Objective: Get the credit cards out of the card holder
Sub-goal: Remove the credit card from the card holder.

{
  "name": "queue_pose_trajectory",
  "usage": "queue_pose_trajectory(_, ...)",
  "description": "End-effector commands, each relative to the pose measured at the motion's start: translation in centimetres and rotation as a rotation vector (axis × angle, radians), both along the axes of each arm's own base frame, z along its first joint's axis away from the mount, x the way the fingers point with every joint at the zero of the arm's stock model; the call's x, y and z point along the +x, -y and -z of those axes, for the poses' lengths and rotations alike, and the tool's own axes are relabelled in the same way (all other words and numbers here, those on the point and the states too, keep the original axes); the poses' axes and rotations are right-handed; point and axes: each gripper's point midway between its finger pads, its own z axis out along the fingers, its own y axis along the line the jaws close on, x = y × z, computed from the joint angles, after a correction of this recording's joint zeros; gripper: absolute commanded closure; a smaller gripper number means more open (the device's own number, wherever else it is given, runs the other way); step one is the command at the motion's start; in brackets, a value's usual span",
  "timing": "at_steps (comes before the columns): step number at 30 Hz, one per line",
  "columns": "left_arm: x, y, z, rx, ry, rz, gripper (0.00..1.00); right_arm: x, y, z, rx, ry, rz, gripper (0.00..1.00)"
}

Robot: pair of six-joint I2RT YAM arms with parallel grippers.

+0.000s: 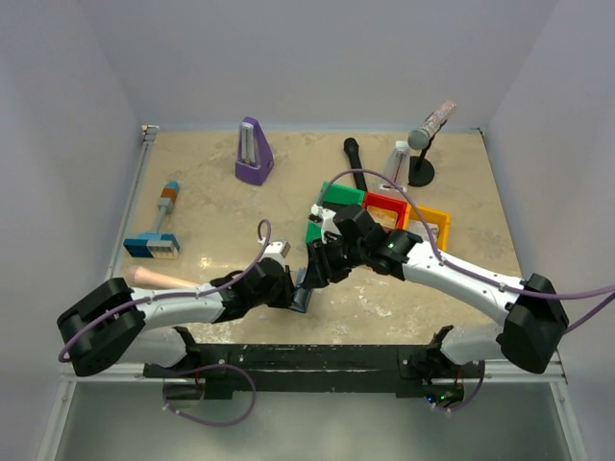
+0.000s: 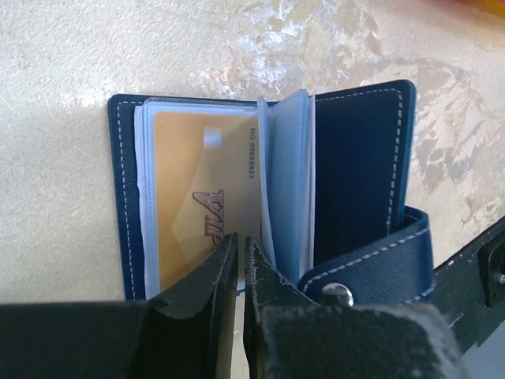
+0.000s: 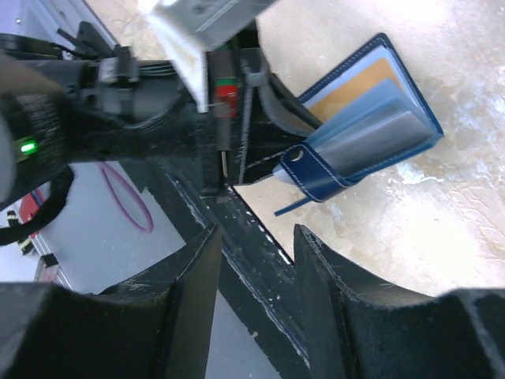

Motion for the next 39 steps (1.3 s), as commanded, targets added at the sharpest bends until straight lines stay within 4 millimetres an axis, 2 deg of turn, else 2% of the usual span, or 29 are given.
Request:
queue_pose_trajectory(1,0.9,1.4,-3.0,-0.077,0.056,-0.019,0.87,0.7,-0.3,-0.3,0.028,0.013,0.041,0.52)
queue_pose_trajectory(8,0.9,3.3,-5.3,-0.148,0.105,0.054,0.85,0.8,1.0,0.2,0.005,0.023,0.088,0.48)
queue_pose_trajectory(16,0.2,5.0,-5.8,-0.174,0.106,0.128,0.84,1.7,2.4,1.3,-0.004,-0.012,0.167,0.51)
queue_pose_trajectory(22,0.0,6.1,-5.0,-0.173,0.085,0.162,0.83,1.2,2.2,1.9,-0.004,-0.041,0.141,0.66)
queue_pose_trajectory(26,0.2,6.5,-4.4,-0.167,0.075,0.163,0.83,1.0,2.5,3.4,-0.04,-0.07,0.134,0.82)
queue_pose_trajectory(28,0.1,6.5,-4.2,-0.165,0.068,0.159,0.83,1.1,2.6,4.4,-0.059,-0.086,0.138,0.87)
queue_pose_trajectory(34,0.0,5.7,-4.0,-0.159,0.069,0.136,0.84,1.5,2.6,7.0,-0.095,-0.135,0.14,0.94)
queue_pose_trajectory(39,0.2,4.1,-3.6,-0.128,0.08,0.088,0.84,2.0,3.3,9.6,-0.15,-0.182,0.157,0.97)
